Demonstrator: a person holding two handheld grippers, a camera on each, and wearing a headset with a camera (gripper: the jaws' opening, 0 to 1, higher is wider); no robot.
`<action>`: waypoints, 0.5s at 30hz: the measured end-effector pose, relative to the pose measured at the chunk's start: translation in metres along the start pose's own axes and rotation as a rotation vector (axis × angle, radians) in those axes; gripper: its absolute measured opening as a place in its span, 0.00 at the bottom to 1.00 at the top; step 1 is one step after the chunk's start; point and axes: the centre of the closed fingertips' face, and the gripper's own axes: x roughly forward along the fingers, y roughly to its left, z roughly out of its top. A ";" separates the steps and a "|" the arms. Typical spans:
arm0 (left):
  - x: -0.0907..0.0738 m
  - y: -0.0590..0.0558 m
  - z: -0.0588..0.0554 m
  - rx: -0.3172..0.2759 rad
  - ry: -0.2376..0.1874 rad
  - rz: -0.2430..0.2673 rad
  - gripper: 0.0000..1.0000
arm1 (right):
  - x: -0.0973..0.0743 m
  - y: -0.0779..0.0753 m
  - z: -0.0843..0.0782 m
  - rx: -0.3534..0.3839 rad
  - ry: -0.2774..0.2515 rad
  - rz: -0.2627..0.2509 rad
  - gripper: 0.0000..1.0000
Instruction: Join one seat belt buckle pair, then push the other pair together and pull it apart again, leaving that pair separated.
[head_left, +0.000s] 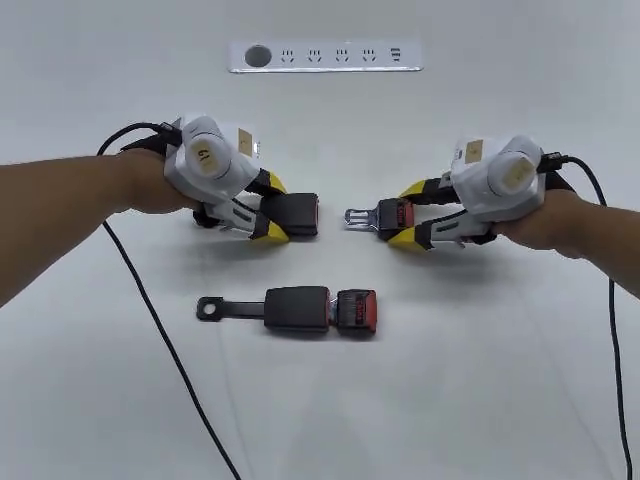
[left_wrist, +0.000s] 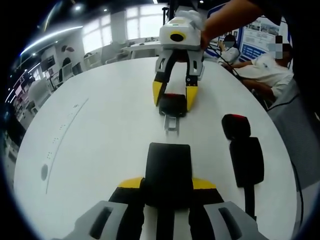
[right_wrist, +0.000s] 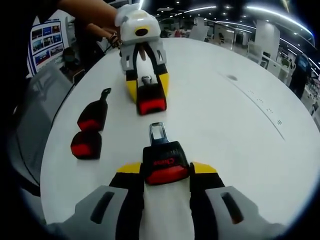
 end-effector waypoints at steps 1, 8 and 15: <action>0.000 0.000 0.000 0.000 0.001 0.000 0.34 | 0.002 0.001 0.002 -0.001 -0.001 -0.003 0.34; -0.001 -0.001 0.001 0.001 0.002 0.000 0.34 | 0.018 0.006 0.014 -0.018 -0.001 0.003 0.34; -0.001 -0.002 0.002 0.007 0.004 -0.002 0.35 | 0.024 0.014 0.026 -0.028 -0.007 0.014 0.34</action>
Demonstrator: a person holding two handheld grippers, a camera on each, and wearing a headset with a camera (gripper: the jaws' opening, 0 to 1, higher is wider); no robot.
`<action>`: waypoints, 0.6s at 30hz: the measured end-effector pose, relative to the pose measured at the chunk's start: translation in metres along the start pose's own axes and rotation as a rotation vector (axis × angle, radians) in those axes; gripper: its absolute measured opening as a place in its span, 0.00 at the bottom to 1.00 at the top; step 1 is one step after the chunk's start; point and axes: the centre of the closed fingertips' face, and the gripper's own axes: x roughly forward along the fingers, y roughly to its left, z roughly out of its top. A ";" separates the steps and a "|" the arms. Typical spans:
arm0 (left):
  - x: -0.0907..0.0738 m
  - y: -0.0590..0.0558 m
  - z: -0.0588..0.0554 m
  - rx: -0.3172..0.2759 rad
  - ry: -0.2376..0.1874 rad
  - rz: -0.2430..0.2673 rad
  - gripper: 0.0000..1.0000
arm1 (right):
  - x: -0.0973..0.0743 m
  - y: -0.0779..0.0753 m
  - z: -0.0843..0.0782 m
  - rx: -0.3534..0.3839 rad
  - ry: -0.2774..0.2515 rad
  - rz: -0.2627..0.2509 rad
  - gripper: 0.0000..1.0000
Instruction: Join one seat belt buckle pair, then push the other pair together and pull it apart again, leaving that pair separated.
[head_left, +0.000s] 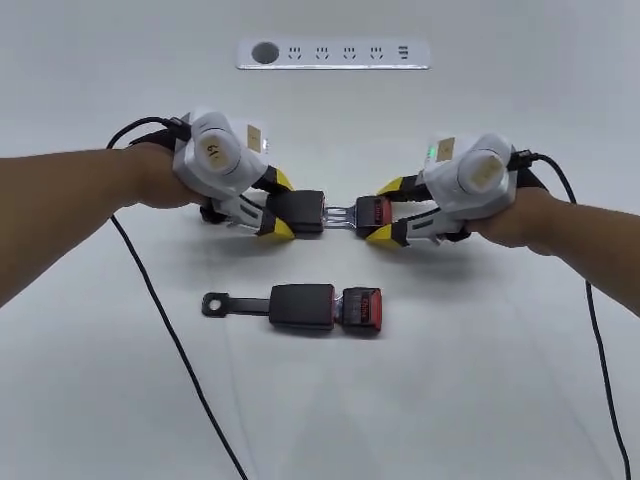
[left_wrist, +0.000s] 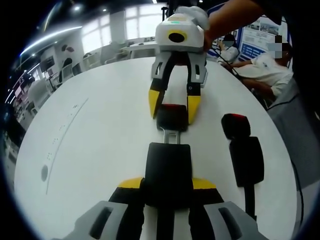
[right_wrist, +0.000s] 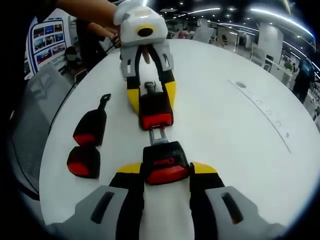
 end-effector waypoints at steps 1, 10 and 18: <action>0.000 0.000 0.000 0.000 0.000 0.001 0.35 | 0.000 0.000 0.001 0.000 0.000 0.000 0.34; 0.001 0.001 -0.002 0.004 -0.009 -0.005 0.34 | 0.006 0.001 0.008 0.012 -0.006 -0.003 0.34; 0.002 0.002 -0.005 0.015 0.001 -0.018 0.34 | 0.007 0.000 0.009 0.034 0.001 -0.004 0.34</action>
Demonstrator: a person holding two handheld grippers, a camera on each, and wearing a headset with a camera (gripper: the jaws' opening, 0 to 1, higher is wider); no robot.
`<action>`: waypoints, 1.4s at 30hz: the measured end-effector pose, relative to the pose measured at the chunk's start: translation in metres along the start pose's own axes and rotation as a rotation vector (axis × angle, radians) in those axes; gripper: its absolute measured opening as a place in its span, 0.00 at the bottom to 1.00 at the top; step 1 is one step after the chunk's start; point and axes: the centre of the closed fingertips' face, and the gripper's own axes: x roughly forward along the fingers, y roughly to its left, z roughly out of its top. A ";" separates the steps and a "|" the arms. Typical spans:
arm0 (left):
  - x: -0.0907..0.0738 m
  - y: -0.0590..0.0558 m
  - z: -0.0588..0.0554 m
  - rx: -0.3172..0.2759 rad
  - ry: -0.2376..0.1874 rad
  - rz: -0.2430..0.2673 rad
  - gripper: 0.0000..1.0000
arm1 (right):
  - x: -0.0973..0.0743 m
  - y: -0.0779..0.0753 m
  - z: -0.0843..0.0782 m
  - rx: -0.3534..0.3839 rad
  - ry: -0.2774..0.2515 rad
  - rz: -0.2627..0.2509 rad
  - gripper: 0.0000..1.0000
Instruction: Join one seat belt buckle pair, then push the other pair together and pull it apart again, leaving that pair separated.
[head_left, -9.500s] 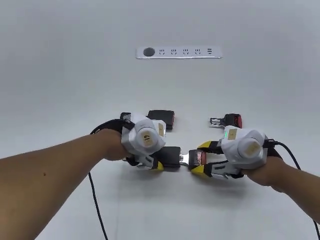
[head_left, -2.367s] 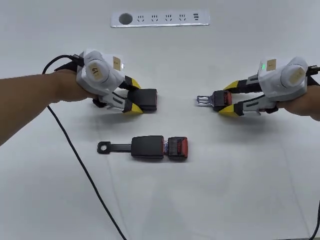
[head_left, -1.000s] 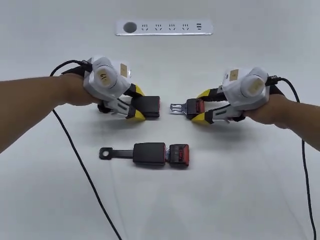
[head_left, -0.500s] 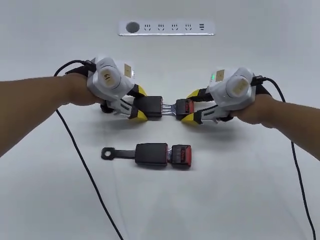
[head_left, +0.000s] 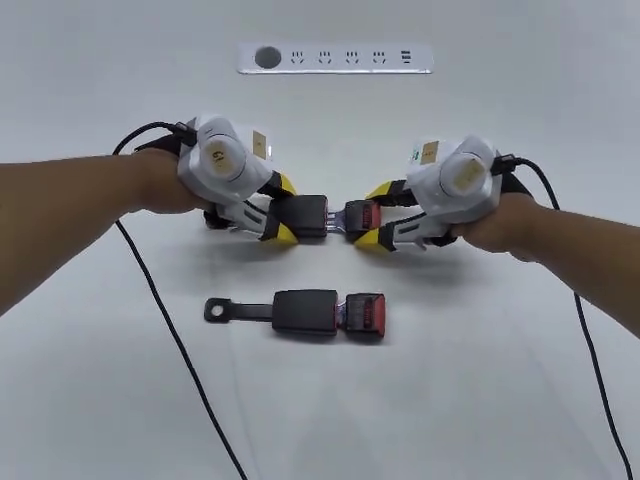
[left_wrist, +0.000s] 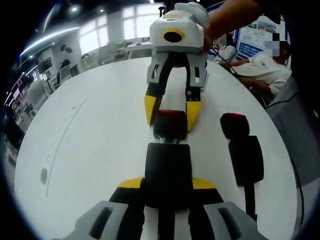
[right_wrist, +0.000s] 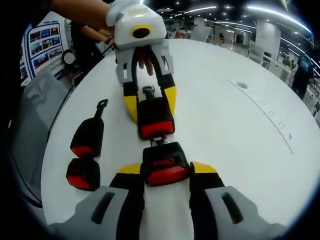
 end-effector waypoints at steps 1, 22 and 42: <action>0.000 0.000 0.000 0.007 0.005 -0.001 0.34 | 0.000 0.000 0.000 0.000 0.001 0.002 0.34; -0.003 -0.001 0.001 0.002 0.019 -0.008 0.34 | 0.010 0.006 0.012 -0.021 0.040 -0.028 0.33; -0.003 -0.001 0.001 0.017 0.035 -0.021 0.34 | 0.009 0.003 0.009 -0.035 0.066 -0.028 0.34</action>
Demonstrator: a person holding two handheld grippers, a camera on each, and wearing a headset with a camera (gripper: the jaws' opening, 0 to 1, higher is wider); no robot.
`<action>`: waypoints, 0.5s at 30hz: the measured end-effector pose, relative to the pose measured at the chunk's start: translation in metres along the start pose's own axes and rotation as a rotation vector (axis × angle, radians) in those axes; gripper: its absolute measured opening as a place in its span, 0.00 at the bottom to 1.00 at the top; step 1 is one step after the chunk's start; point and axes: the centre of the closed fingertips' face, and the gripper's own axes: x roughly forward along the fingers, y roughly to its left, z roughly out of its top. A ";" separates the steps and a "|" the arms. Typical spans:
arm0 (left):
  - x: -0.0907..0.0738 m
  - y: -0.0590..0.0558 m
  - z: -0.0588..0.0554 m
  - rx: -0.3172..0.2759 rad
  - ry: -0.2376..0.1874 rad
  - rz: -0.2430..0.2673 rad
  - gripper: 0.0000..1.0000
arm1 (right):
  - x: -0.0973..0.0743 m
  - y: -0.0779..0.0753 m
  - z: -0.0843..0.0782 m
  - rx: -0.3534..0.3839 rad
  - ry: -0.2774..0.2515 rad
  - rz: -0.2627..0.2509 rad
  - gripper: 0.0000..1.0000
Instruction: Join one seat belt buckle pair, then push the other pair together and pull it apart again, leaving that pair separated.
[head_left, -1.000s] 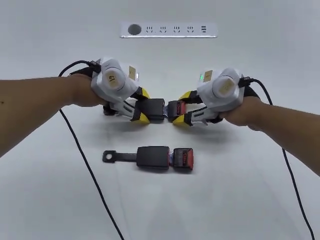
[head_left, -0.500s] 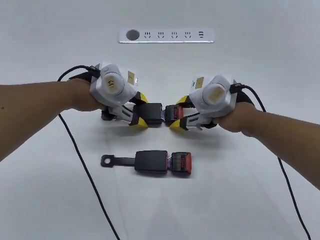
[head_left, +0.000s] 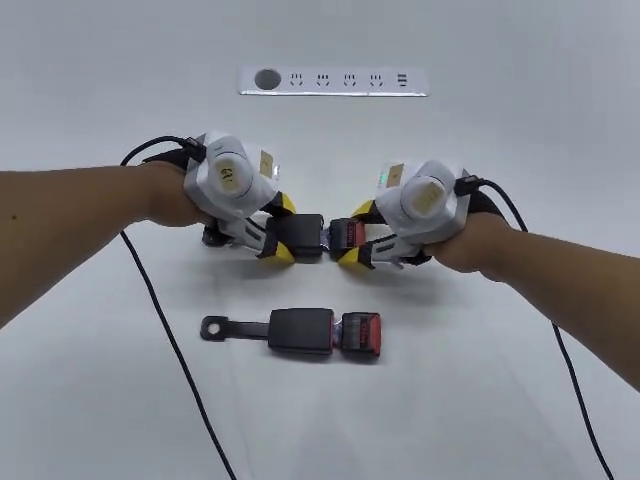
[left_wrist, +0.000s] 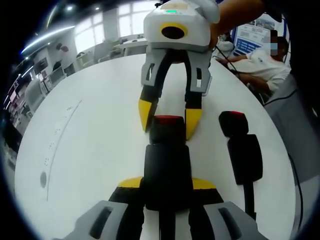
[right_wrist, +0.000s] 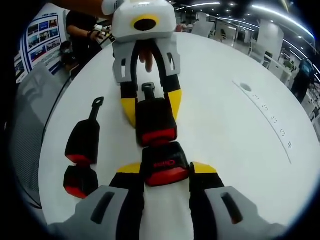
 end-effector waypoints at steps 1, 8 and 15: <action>0.000 0.000 0.000 0.000 -0.001 0.000 0.34 | 0.000 0.000 0.000 0.000 0.000 0.000 0.34; 0.001 0.000 -0.001 0.008 0.009 0.000 0.34 | 0.001 0.000 0.000 0.004 0.003 -0.005 0.34; 0.001 0.000 -0.001 0.002 0.014 0.002 0.34 | 0.001 0.000 0.000 0.002 0.006 -0.001 0.34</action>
